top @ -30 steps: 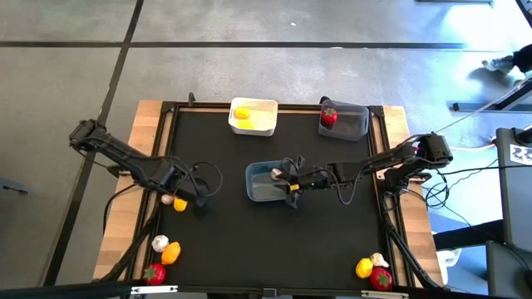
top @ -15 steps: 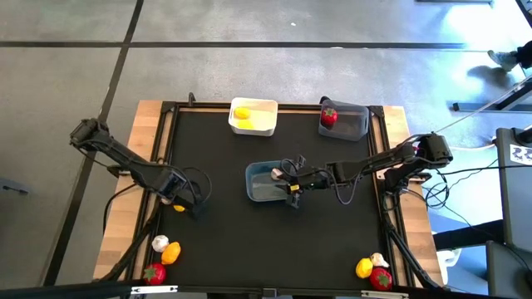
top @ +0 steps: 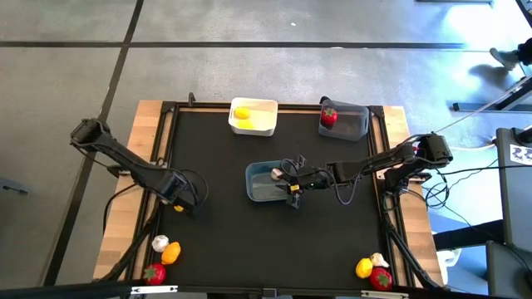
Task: Sort produce into baskets
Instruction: Put the yellow lemon into the white bin
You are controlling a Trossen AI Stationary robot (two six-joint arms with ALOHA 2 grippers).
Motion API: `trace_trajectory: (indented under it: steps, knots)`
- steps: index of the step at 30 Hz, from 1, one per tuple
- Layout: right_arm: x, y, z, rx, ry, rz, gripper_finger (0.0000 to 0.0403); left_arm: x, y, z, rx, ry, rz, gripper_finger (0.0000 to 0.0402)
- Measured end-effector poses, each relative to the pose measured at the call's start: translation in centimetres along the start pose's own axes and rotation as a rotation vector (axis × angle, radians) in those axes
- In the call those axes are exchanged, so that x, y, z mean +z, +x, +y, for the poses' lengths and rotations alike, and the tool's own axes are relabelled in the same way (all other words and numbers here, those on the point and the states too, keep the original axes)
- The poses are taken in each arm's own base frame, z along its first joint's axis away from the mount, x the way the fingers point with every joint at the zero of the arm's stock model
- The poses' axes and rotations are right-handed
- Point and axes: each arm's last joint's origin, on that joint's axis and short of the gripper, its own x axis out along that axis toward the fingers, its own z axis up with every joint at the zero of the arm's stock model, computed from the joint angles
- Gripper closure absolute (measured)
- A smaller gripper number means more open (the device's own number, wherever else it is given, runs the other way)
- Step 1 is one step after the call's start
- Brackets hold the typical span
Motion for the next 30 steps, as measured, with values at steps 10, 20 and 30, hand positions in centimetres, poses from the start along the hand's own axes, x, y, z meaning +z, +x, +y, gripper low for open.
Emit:
trace_trajectory:
  steps: [10, 20, 30]
  knots:
    - [0.0, 0.0, 0.0, 0.000, 0.000, 0.001, 0.0253, 0.1, 1.9, 0.4, -0.020, 0.044, 0.009, 0.0094]
    - [0.0, 0.0, 0.0, -0.001, 0.000, 0.001, 0.0253, 0.2, 2.3, 0.3, -0.046, 0.146, -0.015, 0.0157]
    - [-0.1, 0.0, 0.0, -0.003, -0.003, 0.013, 0.0253, 0.5, 2.3, 0.3, -0.025, 0.392, -0.124, 0.0235]
